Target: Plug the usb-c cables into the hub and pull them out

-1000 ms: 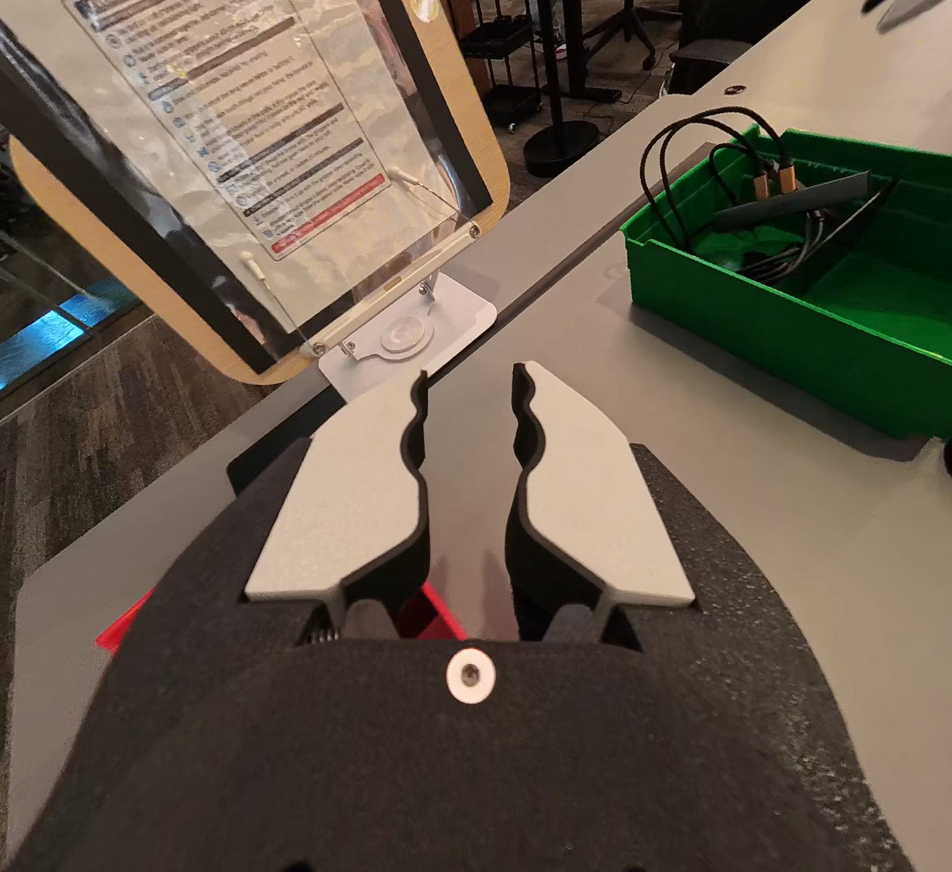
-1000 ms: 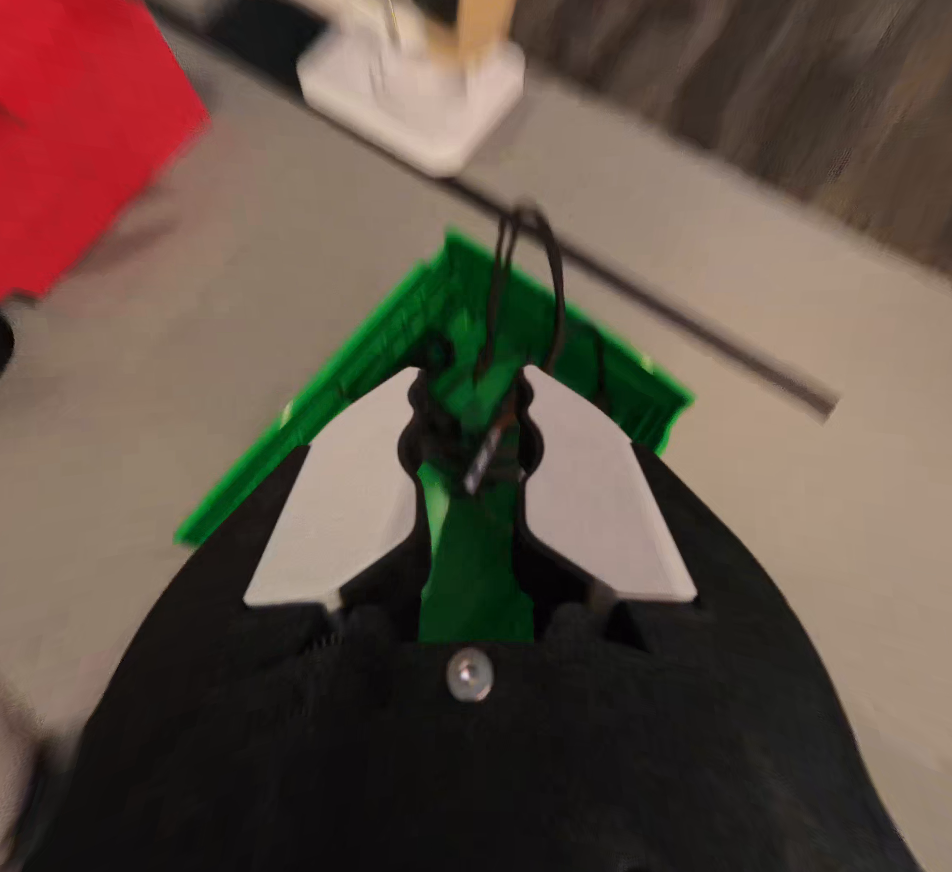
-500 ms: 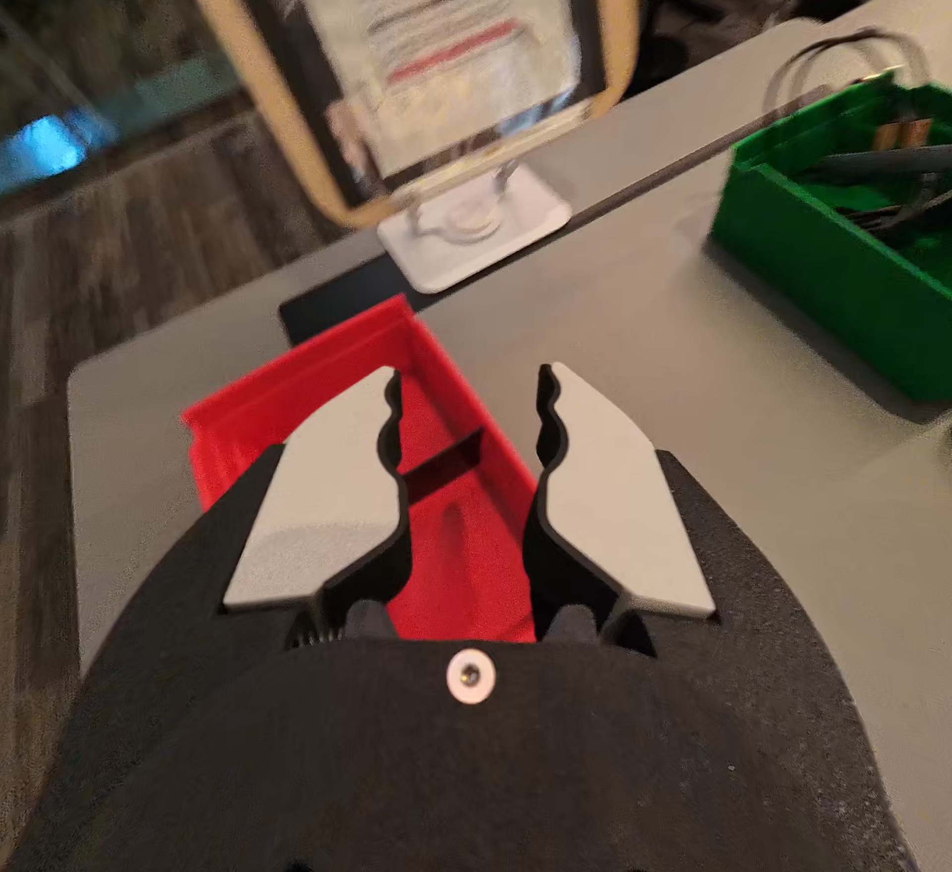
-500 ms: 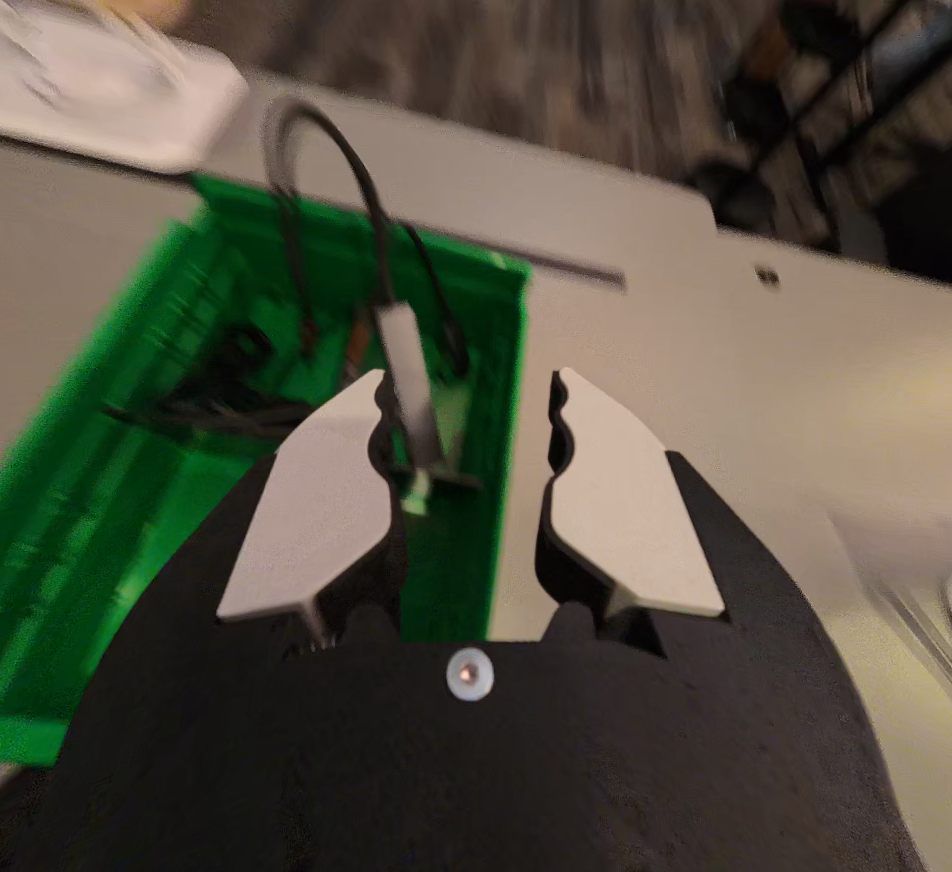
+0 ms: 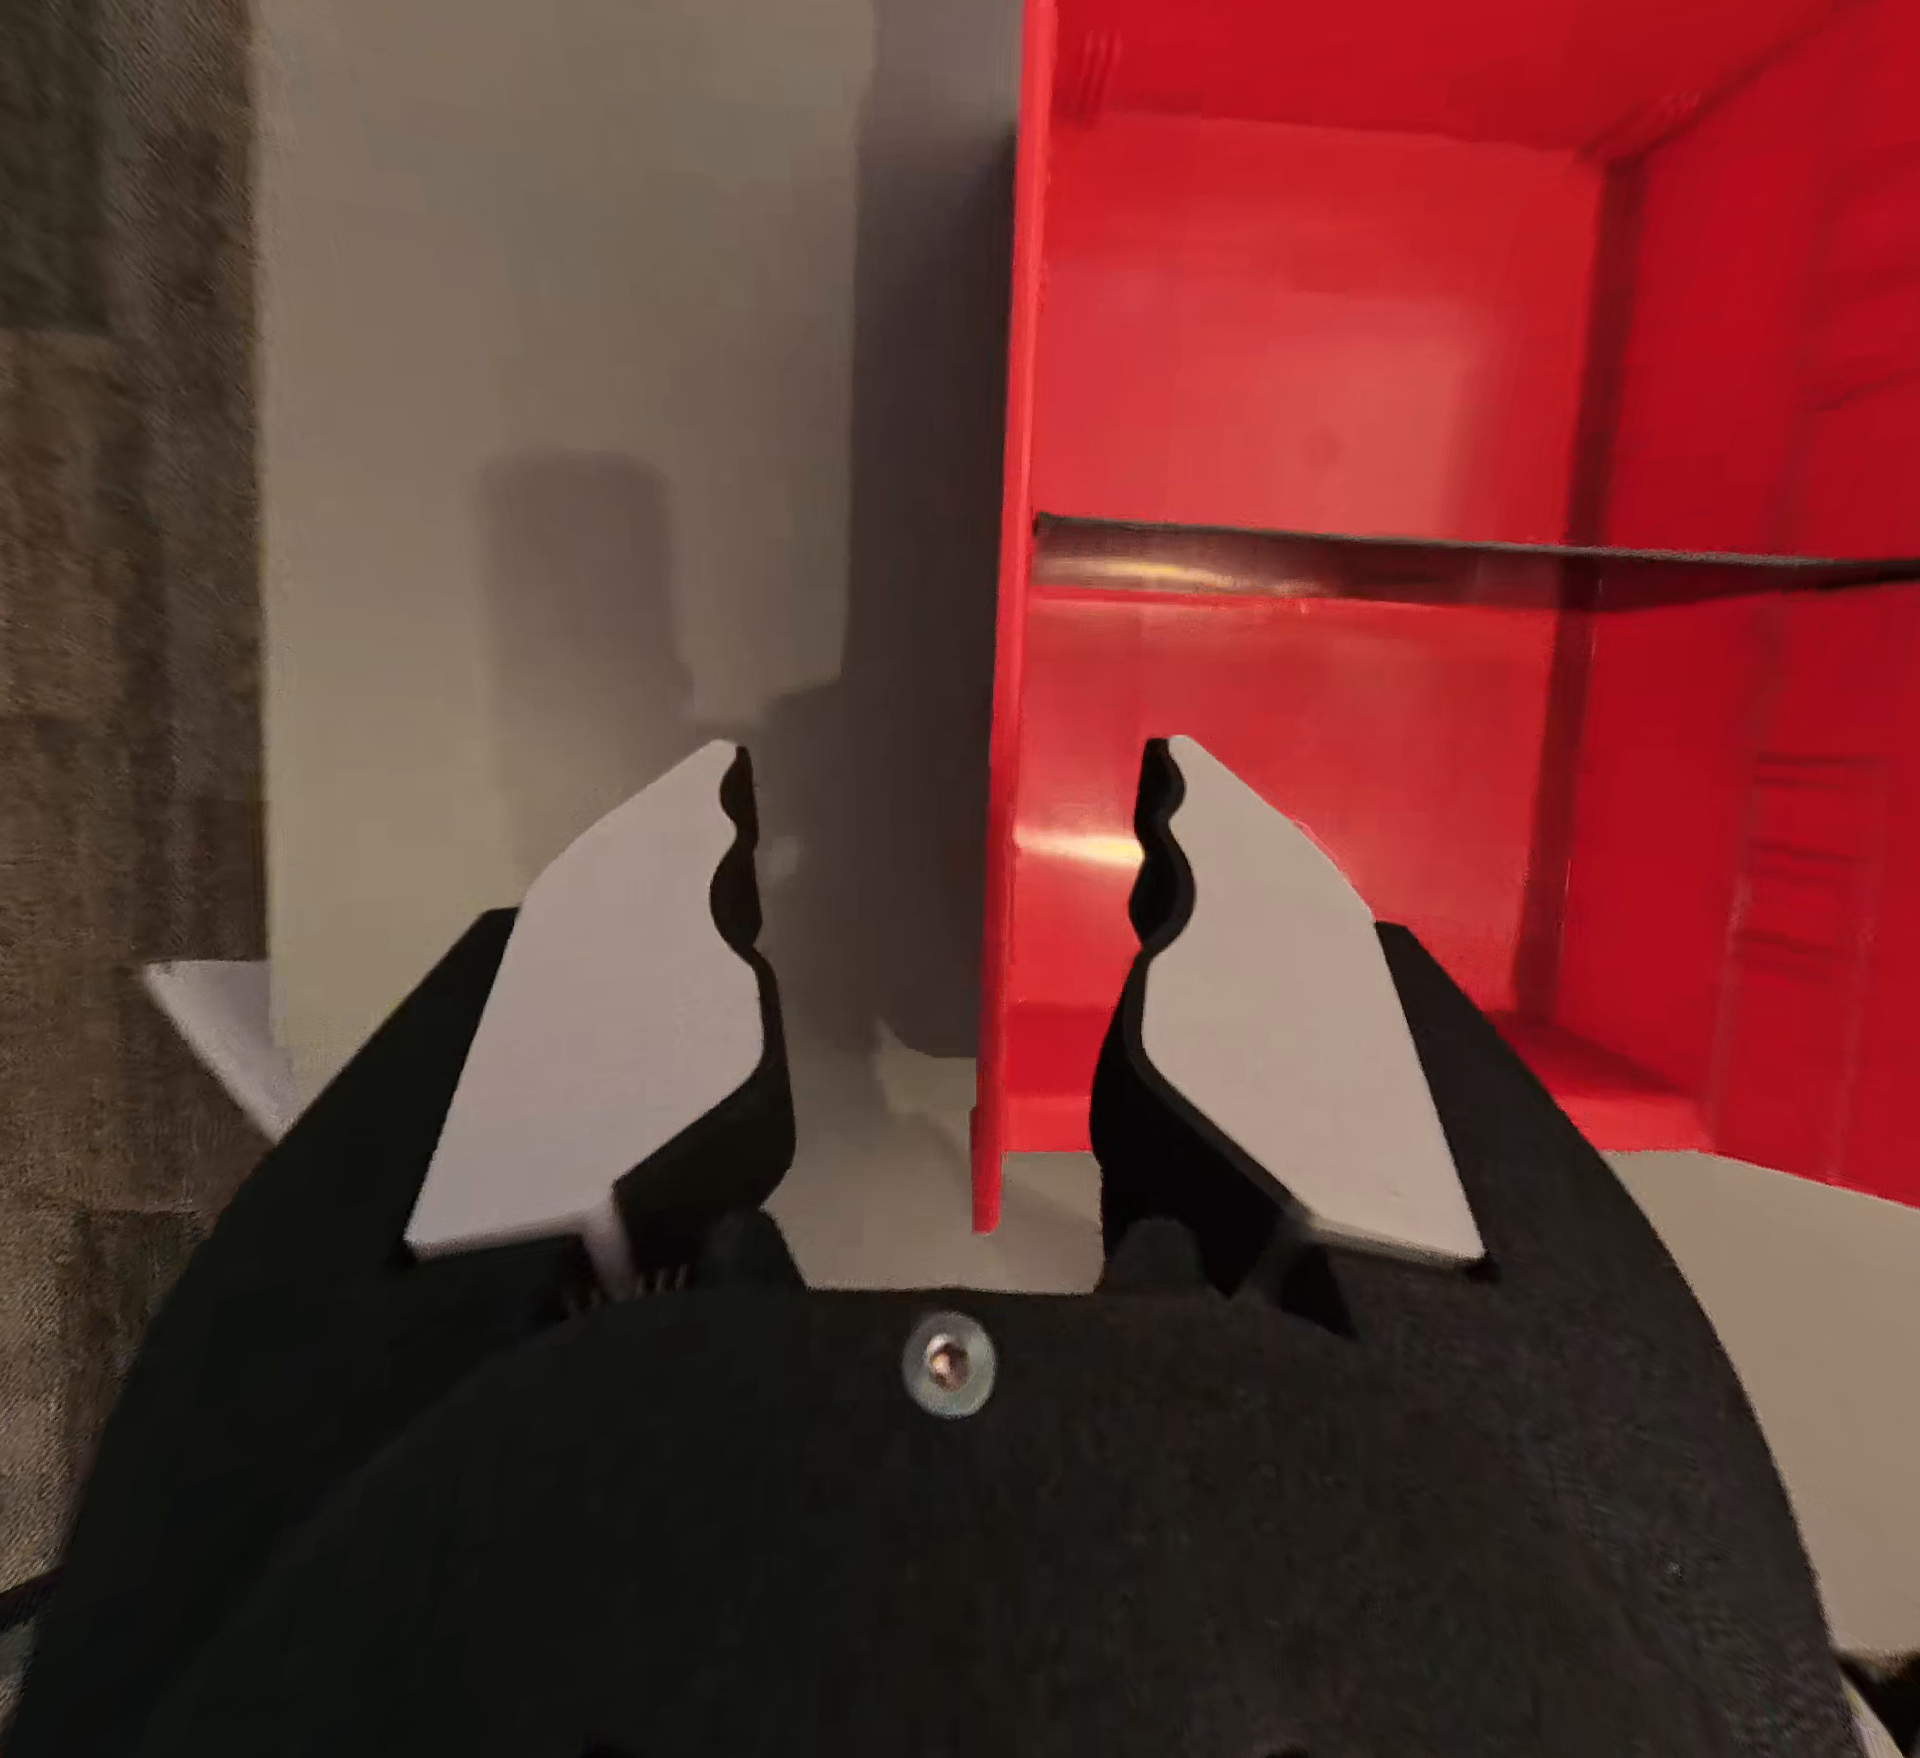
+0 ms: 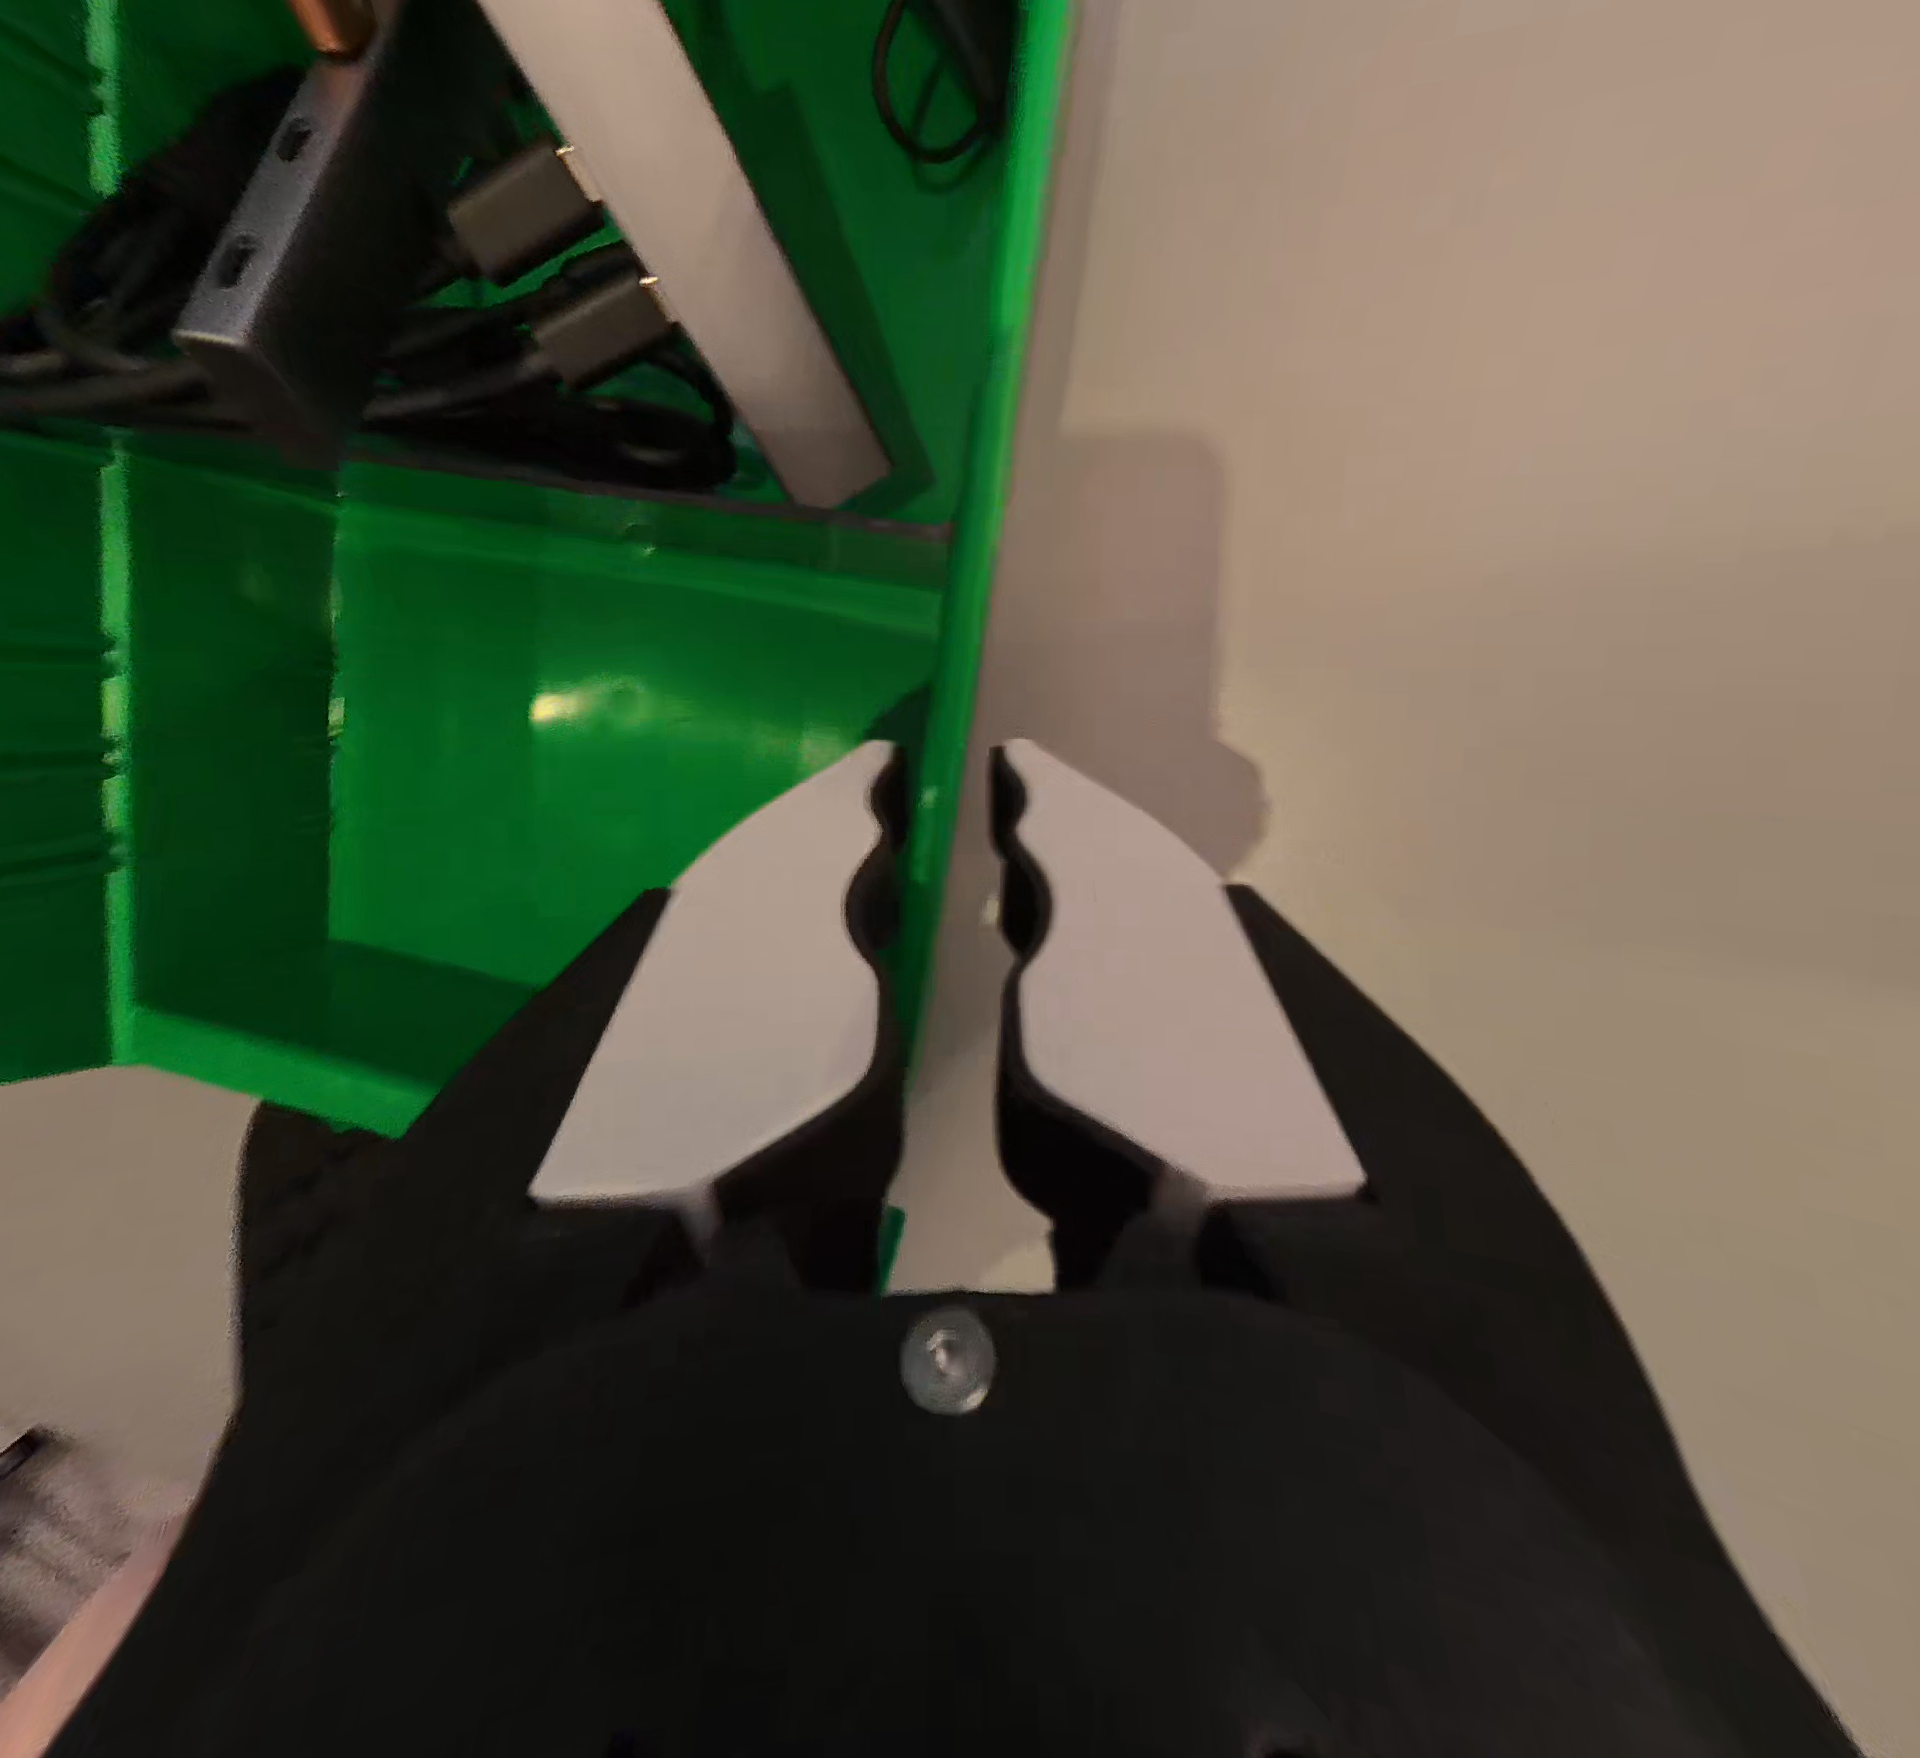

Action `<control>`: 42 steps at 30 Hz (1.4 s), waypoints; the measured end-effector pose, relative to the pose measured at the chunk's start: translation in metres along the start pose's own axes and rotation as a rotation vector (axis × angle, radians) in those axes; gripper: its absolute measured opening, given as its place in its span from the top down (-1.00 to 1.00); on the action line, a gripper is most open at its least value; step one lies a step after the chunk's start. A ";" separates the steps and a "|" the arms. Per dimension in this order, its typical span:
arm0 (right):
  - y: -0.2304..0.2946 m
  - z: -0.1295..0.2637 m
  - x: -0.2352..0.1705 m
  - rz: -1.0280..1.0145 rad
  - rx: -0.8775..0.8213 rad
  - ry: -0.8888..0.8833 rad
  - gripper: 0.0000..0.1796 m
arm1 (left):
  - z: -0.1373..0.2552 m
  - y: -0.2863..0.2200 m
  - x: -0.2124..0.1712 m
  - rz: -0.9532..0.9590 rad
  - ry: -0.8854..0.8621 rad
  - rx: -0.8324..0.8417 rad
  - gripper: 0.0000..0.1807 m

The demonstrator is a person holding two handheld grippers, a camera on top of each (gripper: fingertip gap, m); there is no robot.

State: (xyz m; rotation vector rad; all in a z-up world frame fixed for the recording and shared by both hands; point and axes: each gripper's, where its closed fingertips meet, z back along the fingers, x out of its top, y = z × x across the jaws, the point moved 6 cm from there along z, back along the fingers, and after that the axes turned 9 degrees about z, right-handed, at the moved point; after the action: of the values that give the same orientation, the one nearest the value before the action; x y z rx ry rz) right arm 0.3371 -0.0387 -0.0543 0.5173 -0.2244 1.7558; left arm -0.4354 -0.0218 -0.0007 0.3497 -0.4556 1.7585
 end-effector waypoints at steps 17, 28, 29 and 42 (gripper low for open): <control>0.014 -0.017 0.004 -0.004 0.053 0.162 0.90 | -0.056 -0.018 -0.021 -0.106 0.384 -0.046 0.94; 0.055 -0.029 0.022 0.093 0.047 0.295 0.90 | -0.064 -0.100 -0.026 -0.325 0.494 -0.060 0.88; 0.058 -0.030 0.024 0.099 0.042 0.306 0.90 | -0.064 -0.109 -0.028 -0.334 0.510 -0.063 0.88; 0.105 -0.046 0.046 0.247 0.017 0.380 0.87 | -0.059 -0.164 -0.052 -0.502 0.585 -0.003 0.68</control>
State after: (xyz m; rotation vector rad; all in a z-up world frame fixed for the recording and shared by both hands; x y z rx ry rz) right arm 0.2187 -0.0060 -0.0611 0.1638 -0.0041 2.0591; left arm -0.2638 -0.0049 -0.0575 -0.0633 0.0546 1.2847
